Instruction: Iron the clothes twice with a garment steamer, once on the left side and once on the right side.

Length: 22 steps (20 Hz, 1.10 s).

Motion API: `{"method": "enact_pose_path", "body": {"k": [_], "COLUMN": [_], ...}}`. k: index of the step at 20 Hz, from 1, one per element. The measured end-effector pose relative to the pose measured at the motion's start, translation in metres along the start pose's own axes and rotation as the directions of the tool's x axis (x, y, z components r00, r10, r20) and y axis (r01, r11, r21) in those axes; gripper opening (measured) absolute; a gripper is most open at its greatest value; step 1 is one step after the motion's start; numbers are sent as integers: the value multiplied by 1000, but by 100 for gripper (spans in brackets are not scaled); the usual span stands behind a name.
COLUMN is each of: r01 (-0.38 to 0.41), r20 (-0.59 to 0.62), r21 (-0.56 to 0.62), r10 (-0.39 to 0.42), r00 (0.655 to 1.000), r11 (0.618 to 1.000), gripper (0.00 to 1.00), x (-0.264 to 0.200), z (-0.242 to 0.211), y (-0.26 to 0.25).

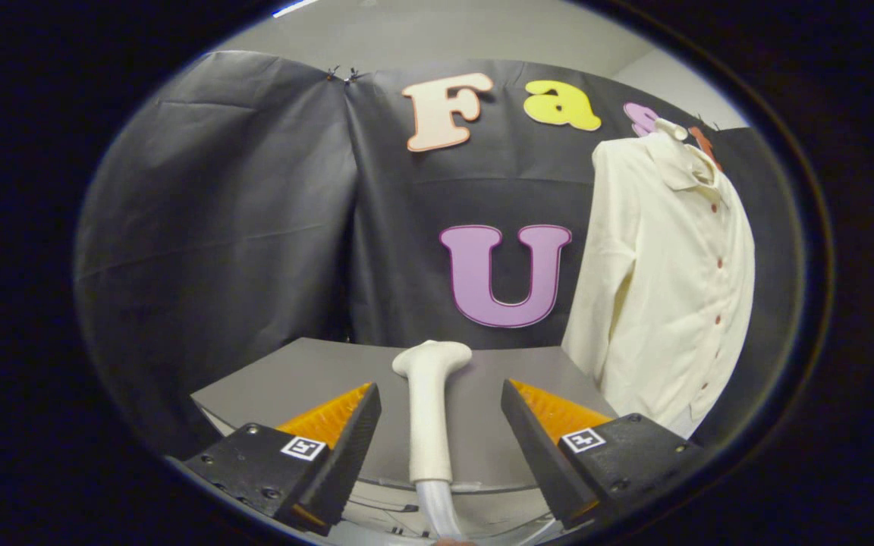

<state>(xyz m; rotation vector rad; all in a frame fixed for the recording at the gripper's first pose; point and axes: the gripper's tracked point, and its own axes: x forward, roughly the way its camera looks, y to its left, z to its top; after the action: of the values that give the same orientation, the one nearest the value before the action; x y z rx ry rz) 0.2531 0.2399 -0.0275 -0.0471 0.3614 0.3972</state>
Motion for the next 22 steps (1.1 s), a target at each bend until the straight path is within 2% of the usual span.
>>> {"method": "enact_pose_path", "body": {"k": [3, 5, 8, 10, 11, 14, 17, 20, 21, 22], "r01": [-43, -43, -12, -18, -26, -83, -19, 39, 31, 27], "r20": [-143, -213, -243, -282, -308, -412, -437, -527, -516, -542], "r21": [47, 61, 74, 124, 145, 263, 286, 245, 238, 217], "r10": [49, 55, 30, 53, 70, 190, 149, 99, 100, 97], "r00": [989, 976, 970, 958, 949, 891, 887, 844, 851, 834], "r11": [998, 997, 997, 992, 989, 961, 958, 969, 971, 976], "gripper": [98, 98, 98, 97, 97, 98, 98, 97, 89, 81], "x": [22, 32, 53, 67, 74, 88, 104, 106, 111, 109], "z": [-23, -32, -37, -46, -51, -70, -57, -69, -70, -73], "y": [15, 20, 14, 15, 17, 36, 20, 9, 10, 7]}}
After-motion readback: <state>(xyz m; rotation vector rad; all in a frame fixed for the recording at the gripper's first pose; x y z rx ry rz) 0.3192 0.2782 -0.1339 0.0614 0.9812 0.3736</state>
